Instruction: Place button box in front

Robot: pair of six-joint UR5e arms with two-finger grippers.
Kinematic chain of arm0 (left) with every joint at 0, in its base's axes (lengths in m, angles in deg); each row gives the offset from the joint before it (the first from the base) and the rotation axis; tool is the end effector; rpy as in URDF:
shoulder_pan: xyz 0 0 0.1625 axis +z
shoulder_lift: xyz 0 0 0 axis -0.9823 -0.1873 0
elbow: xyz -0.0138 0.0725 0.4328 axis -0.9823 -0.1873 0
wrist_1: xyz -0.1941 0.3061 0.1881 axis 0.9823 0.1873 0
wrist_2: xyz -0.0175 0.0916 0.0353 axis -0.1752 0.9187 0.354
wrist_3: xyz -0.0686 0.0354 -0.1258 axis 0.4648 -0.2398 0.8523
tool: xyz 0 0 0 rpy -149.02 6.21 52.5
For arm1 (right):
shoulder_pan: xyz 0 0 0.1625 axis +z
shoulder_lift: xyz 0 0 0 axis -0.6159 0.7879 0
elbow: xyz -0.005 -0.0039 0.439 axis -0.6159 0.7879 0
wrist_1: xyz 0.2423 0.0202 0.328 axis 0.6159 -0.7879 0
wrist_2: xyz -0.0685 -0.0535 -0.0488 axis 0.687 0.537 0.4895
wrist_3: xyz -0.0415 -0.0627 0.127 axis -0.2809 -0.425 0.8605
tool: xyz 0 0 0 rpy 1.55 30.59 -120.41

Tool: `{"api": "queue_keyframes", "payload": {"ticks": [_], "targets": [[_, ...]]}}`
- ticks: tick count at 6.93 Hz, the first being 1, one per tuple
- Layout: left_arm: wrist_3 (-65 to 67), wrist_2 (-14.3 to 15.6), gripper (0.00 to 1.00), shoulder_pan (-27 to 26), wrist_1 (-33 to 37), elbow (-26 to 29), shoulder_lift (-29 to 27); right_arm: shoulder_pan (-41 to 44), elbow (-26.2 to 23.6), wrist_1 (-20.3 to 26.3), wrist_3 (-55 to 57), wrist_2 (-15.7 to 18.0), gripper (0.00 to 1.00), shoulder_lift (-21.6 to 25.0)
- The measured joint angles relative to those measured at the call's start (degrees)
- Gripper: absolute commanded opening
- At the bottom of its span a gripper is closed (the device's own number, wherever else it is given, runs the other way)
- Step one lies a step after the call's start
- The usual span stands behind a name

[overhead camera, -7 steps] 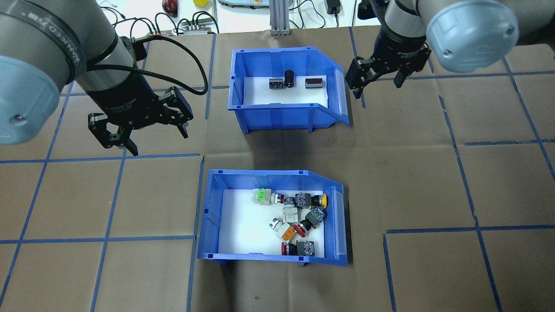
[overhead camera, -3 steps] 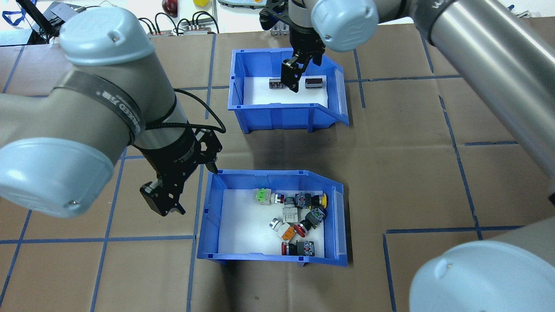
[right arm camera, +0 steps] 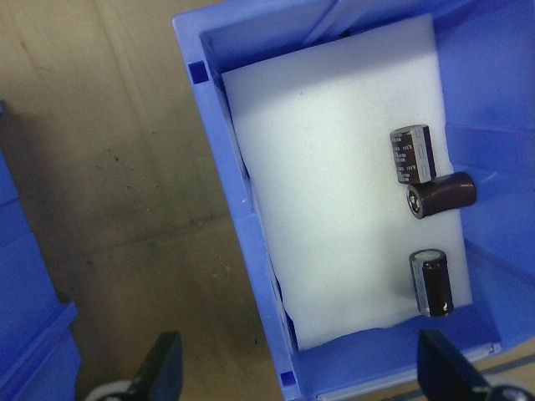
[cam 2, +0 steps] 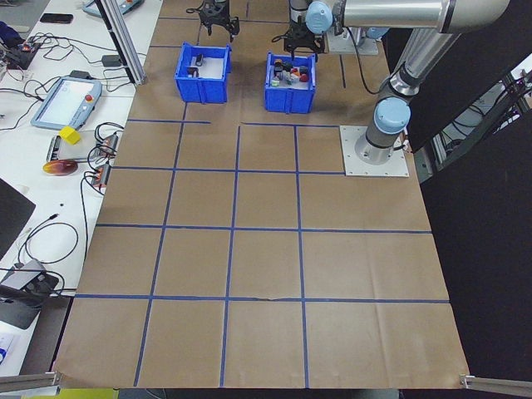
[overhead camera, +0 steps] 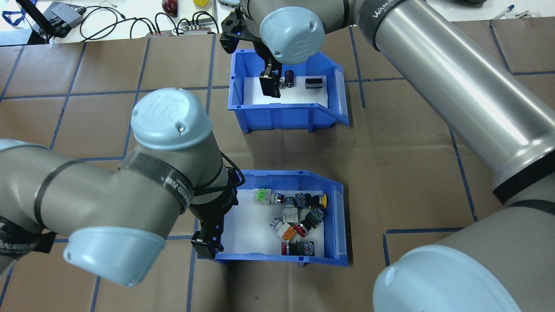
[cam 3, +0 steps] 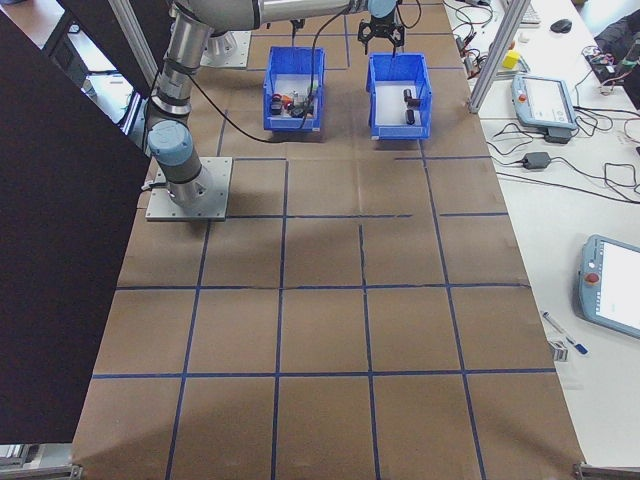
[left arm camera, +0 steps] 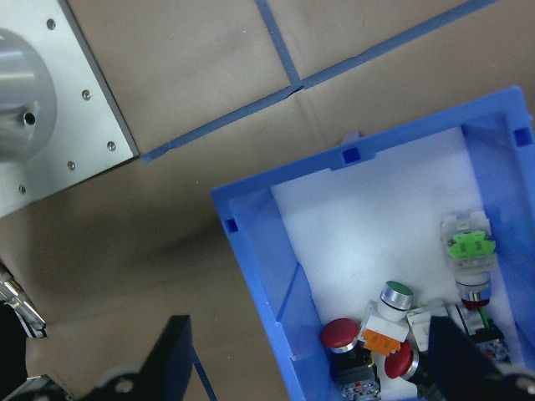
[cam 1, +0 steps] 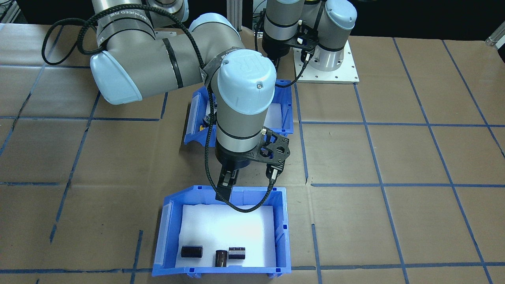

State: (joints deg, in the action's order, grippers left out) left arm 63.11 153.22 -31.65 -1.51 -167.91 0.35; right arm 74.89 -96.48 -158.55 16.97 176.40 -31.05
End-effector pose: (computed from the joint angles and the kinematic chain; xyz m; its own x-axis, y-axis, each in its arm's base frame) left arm -0.2640 -0.3005 0.3256 -0.2101 -0.9699 -0.1232 -0.9777 0.2086 0.0247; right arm 0.3894 -0.6170 0.3529 -0.2193 -0.9722 0.0823 -0.9724 0.2247 0.0635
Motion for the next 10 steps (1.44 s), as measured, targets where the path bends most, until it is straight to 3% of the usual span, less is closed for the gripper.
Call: {"api": "queue_keyframes", "payload": {"ticks": [1, 3, 6, 7, 9, 10], "targets": [[2.6, -0.1, 0.98, -1.0, -6.4, -4.9, 0.9, 0.2, -0.1, 0.0, -2.8, -1.5, 1.0, -0.5], [5.2, -0.2, 0.98, -3.0, -10.5, -10.2, 2.9, 0.3, -0.5, 0.0, -7.0, -3.6, 1.0, -2.3], [7.1, -0.3, 0.98, -4.8, -11.7, -11.4, 1.8, 0.2, -0.6, -0.2, -9.1, -3.8, 1.0, -6.0], [7.2, -0.3, 0.95, -5.0, -12.8, -11.5, 0.4, 0.2, -0.6, -0.5, -9.1, -3.6, 0.96, -7.1], [7.6, -0.4, 0.81, -6.1, -15.8, -11.8, -3.0, 0.2, -0.6, -0.8, -9.0, -3.6, 0.48, -8.4], [8.0, -0.4, 0.66, -6.5, -17.0, -12.3, -3.9, 0.2, -0.6, -0.9, -9.0, -3.5, 0.27, -8.6]]}}
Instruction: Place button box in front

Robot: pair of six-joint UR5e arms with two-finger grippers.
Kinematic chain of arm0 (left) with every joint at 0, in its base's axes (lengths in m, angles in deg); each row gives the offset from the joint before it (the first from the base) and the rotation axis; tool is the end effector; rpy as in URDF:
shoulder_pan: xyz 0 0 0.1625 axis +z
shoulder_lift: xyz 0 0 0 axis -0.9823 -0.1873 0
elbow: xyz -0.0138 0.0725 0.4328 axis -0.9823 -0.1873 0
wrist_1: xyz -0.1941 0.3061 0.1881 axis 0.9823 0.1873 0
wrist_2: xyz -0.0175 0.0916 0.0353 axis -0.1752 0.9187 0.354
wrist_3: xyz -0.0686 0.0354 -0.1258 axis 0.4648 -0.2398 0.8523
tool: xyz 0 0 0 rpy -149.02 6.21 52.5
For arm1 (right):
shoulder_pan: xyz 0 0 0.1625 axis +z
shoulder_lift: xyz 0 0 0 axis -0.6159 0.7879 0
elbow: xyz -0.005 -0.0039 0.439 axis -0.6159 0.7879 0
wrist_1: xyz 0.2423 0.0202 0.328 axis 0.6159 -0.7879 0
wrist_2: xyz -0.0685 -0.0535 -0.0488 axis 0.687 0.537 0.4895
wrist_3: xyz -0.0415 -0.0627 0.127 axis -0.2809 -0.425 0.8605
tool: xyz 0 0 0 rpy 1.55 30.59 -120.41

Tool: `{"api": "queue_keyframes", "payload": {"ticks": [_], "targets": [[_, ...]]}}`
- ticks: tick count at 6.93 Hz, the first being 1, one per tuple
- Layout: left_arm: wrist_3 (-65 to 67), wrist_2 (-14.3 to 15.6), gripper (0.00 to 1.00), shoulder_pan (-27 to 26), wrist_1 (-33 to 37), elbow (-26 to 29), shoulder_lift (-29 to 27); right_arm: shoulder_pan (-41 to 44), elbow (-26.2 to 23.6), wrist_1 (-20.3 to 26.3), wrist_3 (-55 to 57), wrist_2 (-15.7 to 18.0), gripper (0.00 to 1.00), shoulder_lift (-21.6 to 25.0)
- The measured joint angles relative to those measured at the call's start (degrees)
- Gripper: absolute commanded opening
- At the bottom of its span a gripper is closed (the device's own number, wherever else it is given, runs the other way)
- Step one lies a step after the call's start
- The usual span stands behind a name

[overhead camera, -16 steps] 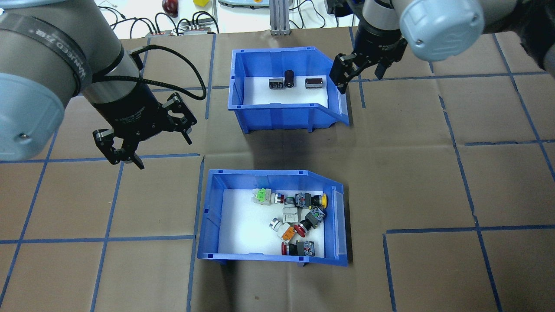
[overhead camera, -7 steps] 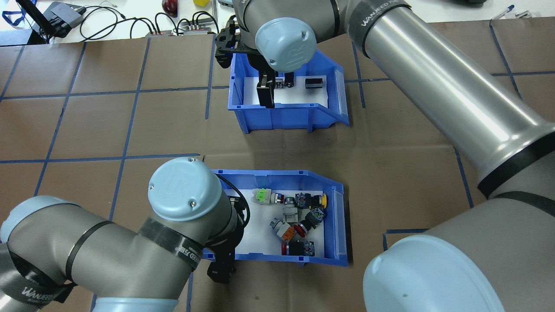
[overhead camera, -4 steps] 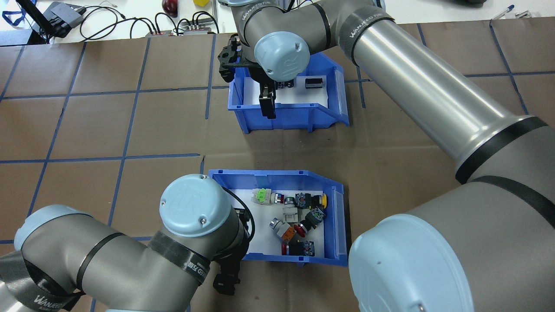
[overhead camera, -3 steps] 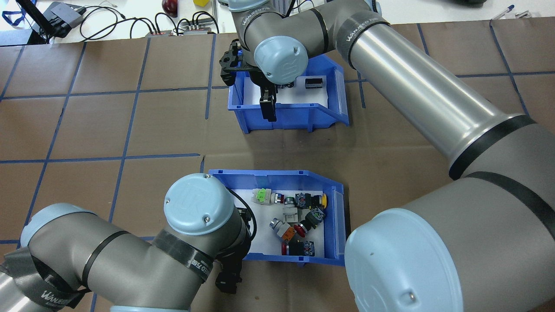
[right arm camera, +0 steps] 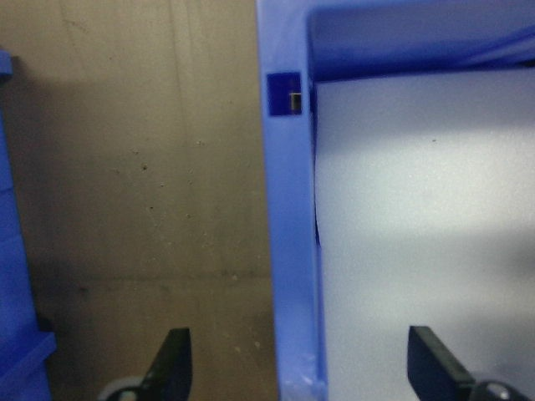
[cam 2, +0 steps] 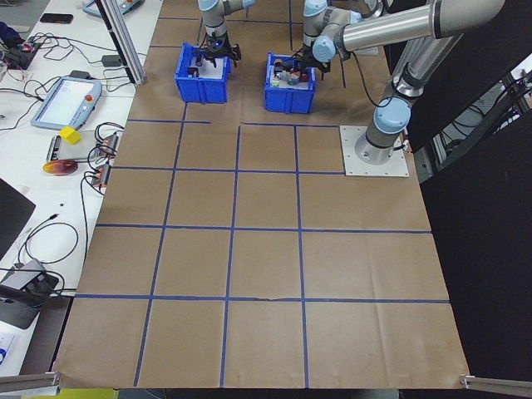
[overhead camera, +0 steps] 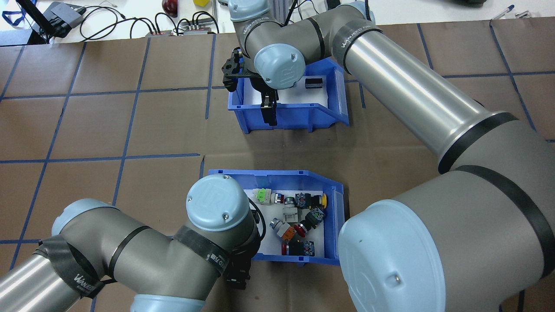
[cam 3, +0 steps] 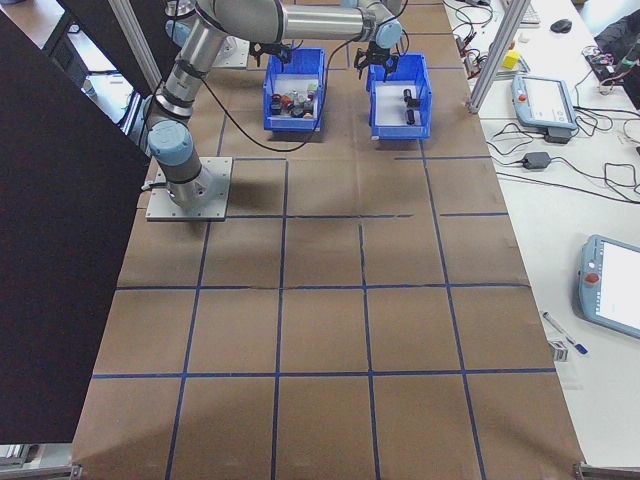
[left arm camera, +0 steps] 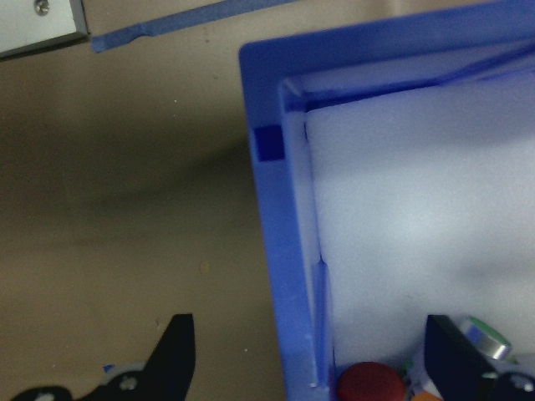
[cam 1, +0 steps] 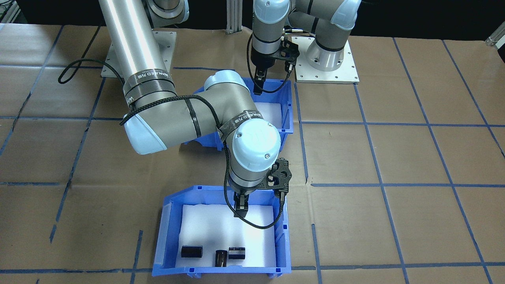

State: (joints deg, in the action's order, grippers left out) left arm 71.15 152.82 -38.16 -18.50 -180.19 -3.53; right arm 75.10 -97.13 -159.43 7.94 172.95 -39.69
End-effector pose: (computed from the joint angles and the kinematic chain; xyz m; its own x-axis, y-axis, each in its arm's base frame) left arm -0.2909 -0.2559 0.2325 -0.1838 -0.9764 -0.1136 -0.9830 0.1829 0.0181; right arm 0.4077 -0.6303 0.2381 -0.0630 -0.9942 -0.0867 -0.9946 0.0554 0.0875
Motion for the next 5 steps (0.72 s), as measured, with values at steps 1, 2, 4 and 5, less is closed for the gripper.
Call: {"api": "queue_keyframes", "payload": {"ticks": [1, 2, 4, 5], "targets": [[0.6, -0.3, 0.46, -0.2, -1.5, -1.0, -0.4, 0.0, 0.0, 0.0, 0.0, 0.2, 0.11, -0.1], [1.2, -1.6, 0.23, -0.2, -3.4, -2.2, -0.5, 0.0, 0.0, -0.1, 0.0, 0.3, 0.07, 0.0], [2.6, -5.6, 0.02, -0.2, -8.3, -4.1, -0.5, -0.2, 0.3, -1.0, 0.0, 1.0, 0.06, 0.6], [3.9, -6.9, 0.0, -0.1, -10.2, -4.4, -0.4, -0.7, 0.5, -1.4, -0.1, 2.4, 0.06, 1.4]]}}
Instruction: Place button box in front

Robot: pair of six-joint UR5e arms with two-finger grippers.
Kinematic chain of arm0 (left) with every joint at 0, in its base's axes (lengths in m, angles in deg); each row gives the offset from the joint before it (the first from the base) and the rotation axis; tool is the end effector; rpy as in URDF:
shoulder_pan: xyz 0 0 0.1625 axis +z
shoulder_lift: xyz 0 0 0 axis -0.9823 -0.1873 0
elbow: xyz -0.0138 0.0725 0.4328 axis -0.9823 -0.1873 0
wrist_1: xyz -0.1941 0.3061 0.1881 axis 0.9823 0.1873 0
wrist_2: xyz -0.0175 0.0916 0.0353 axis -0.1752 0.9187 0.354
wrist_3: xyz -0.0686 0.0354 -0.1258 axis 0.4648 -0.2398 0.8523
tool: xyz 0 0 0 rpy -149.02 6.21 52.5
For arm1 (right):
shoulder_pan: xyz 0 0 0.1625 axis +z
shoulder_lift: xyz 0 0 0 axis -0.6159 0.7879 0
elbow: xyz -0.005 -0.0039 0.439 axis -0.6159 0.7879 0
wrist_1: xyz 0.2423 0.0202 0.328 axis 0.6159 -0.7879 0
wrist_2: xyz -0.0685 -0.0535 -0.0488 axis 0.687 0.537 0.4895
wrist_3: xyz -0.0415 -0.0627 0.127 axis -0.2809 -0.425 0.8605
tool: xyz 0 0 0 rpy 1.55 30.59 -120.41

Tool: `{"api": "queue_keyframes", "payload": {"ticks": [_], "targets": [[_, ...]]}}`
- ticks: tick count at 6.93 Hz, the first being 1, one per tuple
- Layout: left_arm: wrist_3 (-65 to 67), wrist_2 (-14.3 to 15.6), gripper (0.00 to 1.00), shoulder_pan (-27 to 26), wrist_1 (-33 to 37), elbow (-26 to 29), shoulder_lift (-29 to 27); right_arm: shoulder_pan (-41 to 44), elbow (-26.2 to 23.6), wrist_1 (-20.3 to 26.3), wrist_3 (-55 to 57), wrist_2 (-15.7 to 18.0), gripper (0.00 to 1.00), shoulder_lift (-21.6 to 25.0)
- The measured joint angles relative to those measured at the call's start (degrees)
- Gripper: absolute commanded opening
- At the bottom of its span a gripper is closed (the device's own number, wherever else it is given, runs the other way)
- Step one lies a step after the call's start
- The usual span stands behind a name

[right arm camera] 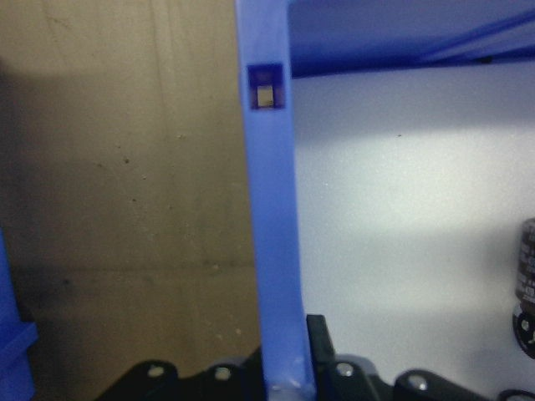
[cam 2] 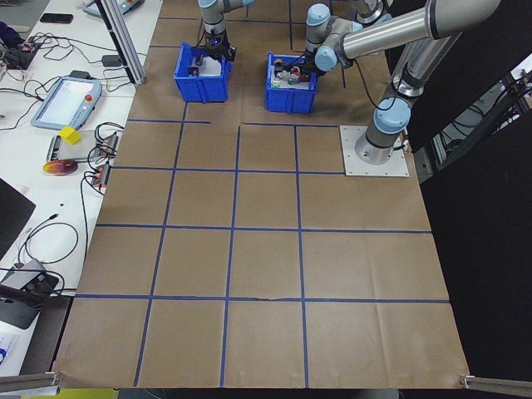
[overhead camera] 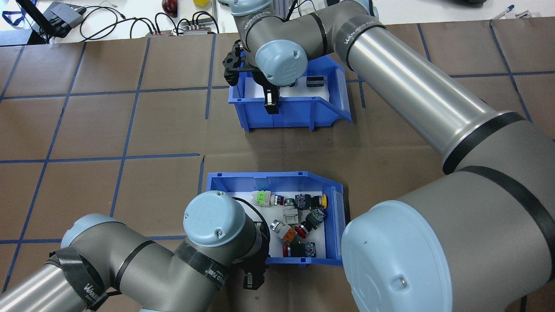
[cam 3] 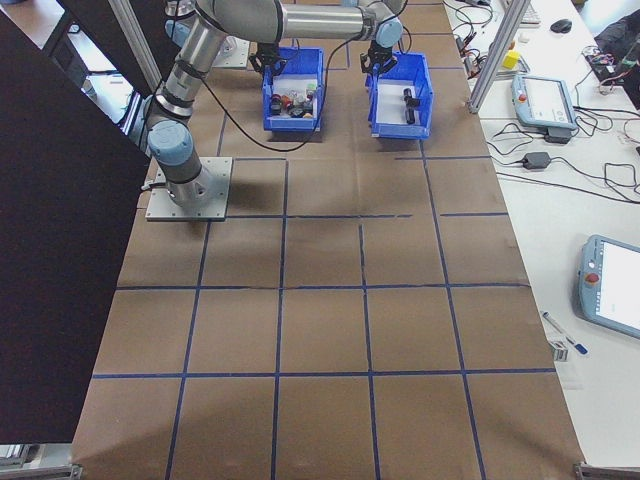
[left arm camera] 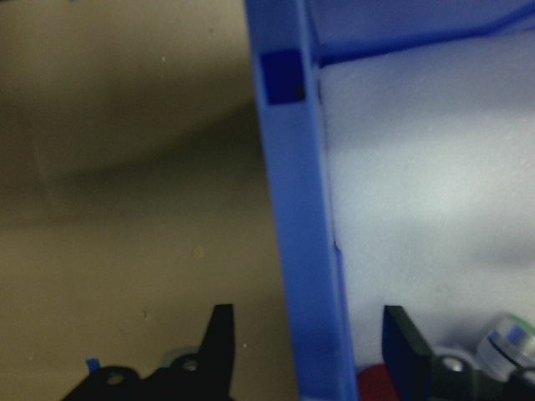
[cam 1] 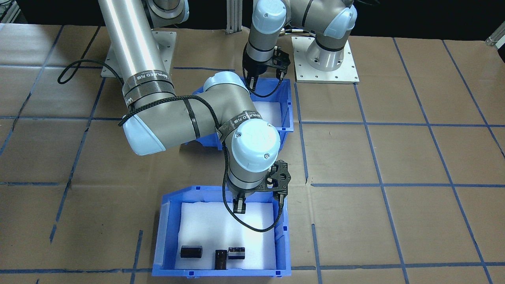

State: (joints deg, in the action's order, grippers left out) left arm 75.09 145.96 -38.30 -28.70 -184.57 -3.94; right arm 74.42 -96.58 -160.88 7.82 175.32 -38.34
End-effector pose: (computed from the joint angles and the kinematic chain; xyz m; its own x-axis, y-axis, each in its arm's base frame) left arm -0.3066 -0.2462 0.2170 -0.1252 -0.9898 -0.0682 -0.9814 0.1134 0.1549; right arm 0.3962 -0.6414 0.2626 -0.0699 -0.9974 -0.0163 -0.9928 0.0680 0.0983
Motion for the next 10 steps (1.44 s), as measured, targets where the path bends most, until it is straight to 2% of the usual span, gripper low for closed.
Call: {"api": "queue_keyframes", "payload": {"ticks": [2, 3, 4, 6, 8, 10], "targets": [[0.4, -0.4, 0.0, 0.7, -1.2, 0.5, 1.3, -3.3, -0.4, -0.1, -2.9, 1.8, 0.06, 3.6], [0.2, 0.4, 0.0, 1.7, -1.1, 1.5, 1.8, -6.5, -0.7, 0.1, -6.7, 1.9, 0.06, 5.6], [-0.6, 1.7, 0.0, 3.6, -0.1, 3.9, 1.7, -9.8, -1.3, 0.4, -11.0, 1.9, 0.06, 7.5], [-6.1, 2.8, 0.0, 9.1, 4.2, 11.9, -0.9, -17.0, -5.0, 0.8, -20.9, 1.7, 0.06, 12.3], [-10.8, 2.8, 0.0, 12.9, 5.8, 21.7, -9.6, -24.3, -12.5, 0.4, -30.6, 1.2, 0.06, 18.7], [-12.5, 2.7, 0.01, 13.5, 5.7, 32.4, -20.4, -29.0, -21.4, -0.6, -35.7, 0.9, 0.06, 25.2]]}}
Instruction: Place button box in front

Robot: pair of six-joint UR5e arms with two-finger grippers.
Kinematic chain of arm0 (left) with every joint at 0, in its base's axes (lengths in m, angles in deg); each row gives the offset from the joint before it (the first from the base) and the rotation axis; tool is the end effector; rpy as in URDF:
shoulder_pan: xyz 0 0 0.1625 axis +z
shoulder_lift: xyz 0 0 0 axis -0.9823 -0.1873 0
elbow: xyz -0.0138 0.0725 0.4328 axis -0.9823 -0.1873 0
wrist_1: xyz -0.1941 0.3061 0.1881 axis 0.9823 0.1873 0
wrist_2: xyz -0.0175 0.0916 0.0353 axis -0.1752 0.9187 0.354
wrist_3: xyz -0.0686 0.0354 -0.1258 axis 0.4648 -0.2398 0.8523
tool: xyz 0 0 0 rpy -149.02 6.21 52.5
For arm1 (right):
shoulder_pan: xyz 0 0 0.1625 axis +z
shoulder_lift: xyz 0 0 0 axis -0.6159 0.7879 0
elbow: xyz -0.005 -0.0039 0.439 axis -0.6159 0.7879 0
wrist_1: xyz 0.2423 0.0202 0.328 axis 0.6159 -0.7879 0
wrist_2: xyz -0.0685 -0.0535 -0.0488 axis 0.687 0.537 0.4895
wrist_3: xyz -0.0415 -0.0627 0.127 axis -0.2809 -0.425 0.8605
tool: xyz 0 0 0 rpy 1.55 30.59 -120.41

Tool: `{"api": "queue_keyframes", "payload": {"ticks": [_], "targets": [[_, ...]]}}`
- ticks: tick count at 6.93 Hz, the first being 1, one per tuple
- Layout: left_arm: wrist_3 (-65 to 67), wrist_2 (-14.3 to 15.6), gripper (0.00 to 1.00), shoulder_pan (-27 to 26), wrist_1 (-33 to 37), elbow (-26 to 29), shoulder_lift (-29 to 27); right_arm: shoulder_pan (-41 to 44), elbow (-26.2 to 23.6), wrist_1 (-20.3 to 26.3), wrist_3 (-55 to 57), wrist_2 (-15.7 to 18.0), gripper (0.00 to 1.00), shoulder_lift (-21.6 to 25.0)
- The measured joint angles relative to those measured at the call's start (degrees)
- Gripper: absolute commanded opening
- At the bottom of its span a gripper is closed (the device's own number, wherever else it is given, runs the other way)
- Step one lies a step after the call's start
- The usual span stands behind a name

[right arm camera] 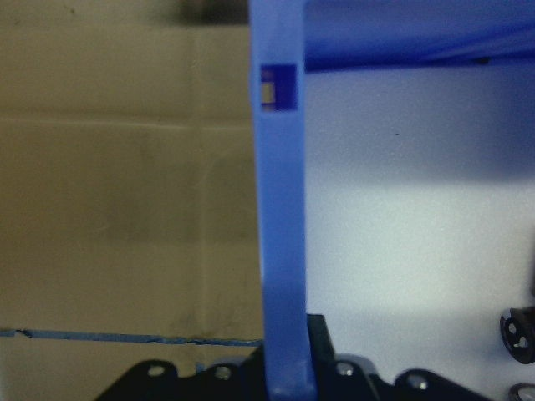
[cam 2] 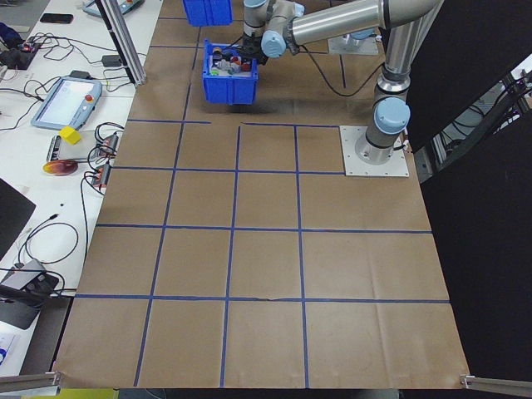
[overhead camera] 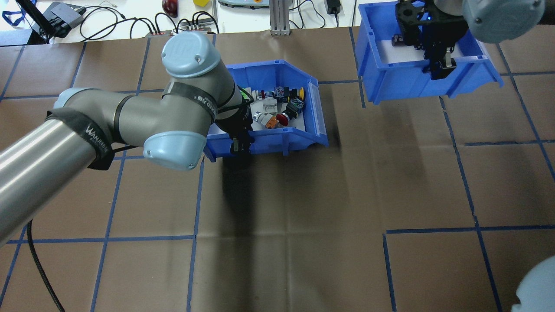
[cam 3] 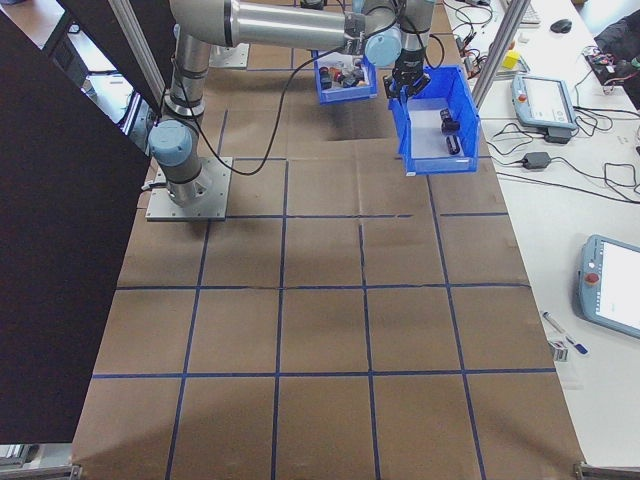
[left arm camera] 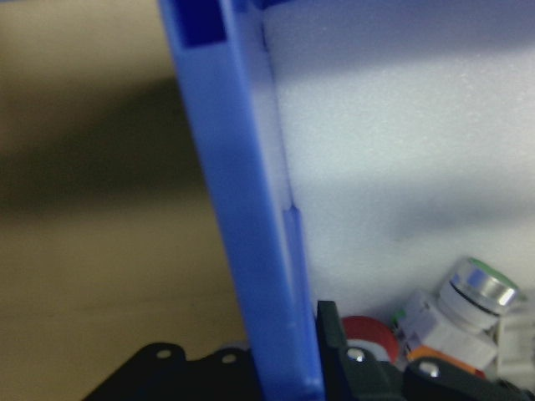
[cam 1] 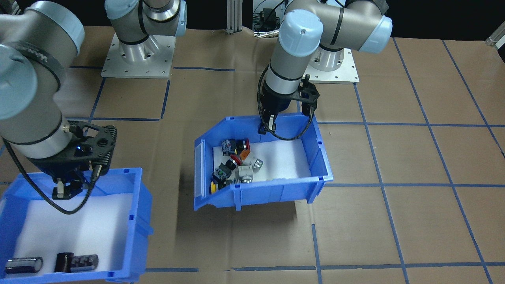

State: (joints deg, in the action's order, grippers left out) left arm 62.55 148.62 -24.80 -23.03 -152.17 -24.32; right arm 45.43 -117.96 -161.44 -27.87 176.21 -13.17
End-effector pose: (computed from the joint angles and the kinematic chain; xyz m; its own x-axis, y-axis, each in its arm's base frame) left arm -0.2857 -0.5192 0.2845 -0.1045 -0.9910 0.0831 -0.9841 0.1152 0.1354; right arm 0.0511 -0.5990 0.3808 0.0447 -0.9990 0.0019 -0.9942 -0.0443 0.0979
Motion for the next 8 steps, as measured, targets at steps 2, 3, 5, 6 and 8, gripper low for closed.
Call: {"api": "queue_keyframes", "payload": {"ticks": [2, 3, 5, 6, 8], "targets": [[-1.8, -0.1, 0.04, -0.7, -0.1, 8.5, -9.0, -2.9, -10.0, -3.5, -3.1, 0.0, 0.06, 6.4], [-3.0, -0.2, 0.04, -1.0, -0.3, 10.4, -11.3, -3.9, -14.7, -4.7, -4.4, 0.0, 0.06, 9.4], [-5.5, -0.4, 0.05, -1.5, -1.4, 11.4, -13.2, -4.8, -23.1, -7.3, -5.7, 0.3, 0.06, 15.2], [-6.4, -0.5, 0.06, -1.9, -1.6, 11.4, -13.5, -5.2, -25.9, -8.9, -6.0, 0.5, 0.07, 17.2], [-7.2, -0.6, 0.09, -2.8, -1.9, 11.0, -13.6, -5.7, -29.4, -9.6, -6.1, 0.7, 0.07, 19.6]]}}
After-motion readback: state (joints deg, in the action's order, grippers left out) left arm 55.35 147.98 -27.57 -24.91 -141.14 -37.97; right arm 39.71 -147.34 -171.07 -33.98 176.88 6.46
